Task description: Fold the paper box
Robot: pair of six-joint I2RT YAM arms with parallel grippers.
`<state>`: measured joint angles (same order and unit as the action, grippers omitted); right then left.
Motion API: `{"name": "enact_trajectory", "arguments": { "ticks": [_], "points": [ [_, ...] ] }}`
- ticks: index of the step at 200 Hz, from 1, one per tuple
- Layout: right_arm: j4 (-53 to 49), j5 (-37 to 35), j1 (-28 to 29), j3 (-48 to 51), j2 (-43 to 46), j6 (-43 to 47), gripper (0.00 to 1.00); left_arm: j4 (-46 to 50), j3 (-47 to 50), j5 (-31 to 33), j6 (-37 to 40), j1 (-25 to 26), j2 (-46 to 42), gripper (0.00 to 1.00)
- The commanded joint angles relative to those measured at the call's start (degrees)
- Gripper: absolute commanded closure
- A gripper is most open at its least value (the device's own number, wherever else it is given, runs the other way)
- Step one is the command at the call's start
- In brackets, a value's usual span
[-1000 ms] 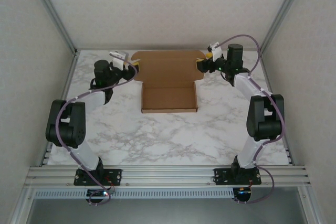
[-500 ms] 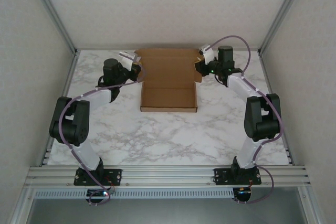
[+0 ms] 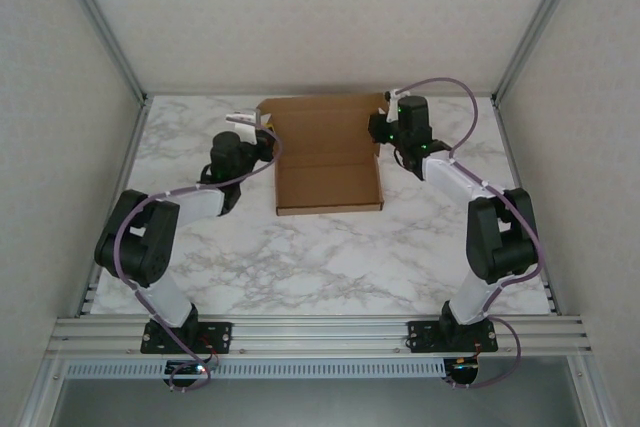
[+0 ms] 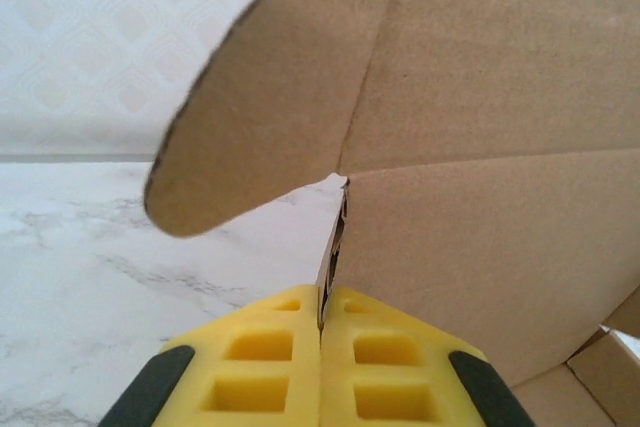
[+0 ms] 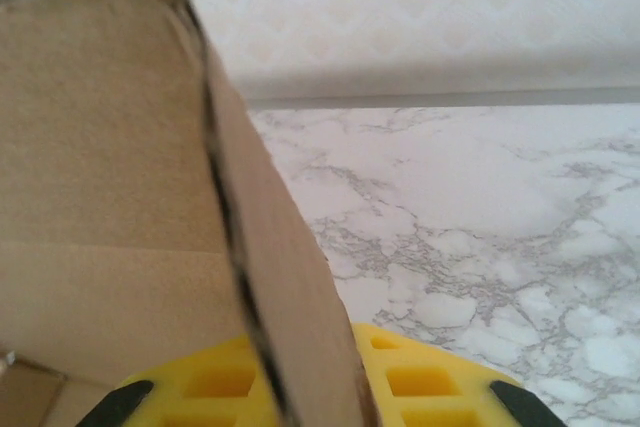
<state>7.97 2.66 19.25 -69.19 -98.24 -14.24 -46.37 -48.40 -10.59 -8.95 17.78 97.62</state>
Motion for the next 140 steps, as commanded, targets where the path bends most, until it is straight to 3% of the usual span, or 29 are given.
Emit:
{"name": "enact_trajectory", "arguments": {
  "ticks": [1, 51, 89, 114, 140],
  "points": [
    [6.0, -4.6, 3.4, 1.4, 1.6, -9.8, 0.81, -3.7, 0.8, 5.4, -4.8, 4.3, -1.3, 1.00],
    [9.4, -10.0, 7.6, 2.5, 1.4, -14.8, 0.79, -2.6, -0.3, 10.3, -4.6, 6.8, -1.3, 1.00],
    [6.6, -11.8, 7.7, 2.9, 3.2, -9.5, 0.80, -1.2, -0.2, 12.2, -4.8, 6.9, -2.6, 1.00],
    [5.3, -9.7, 6.7, 4.9, 6.2, -4.4, 0.80, 0.5, 0.7, 13.6, -3.4, 6.8, -4.8, 1.00],
    [7.5, -6.3, 6.5, 8.9, 8.6, -8.0, 0.80, -0.3, 3.3, 13.9, -6.6, 7.5, -6.5, 1.00]
  ]
}}
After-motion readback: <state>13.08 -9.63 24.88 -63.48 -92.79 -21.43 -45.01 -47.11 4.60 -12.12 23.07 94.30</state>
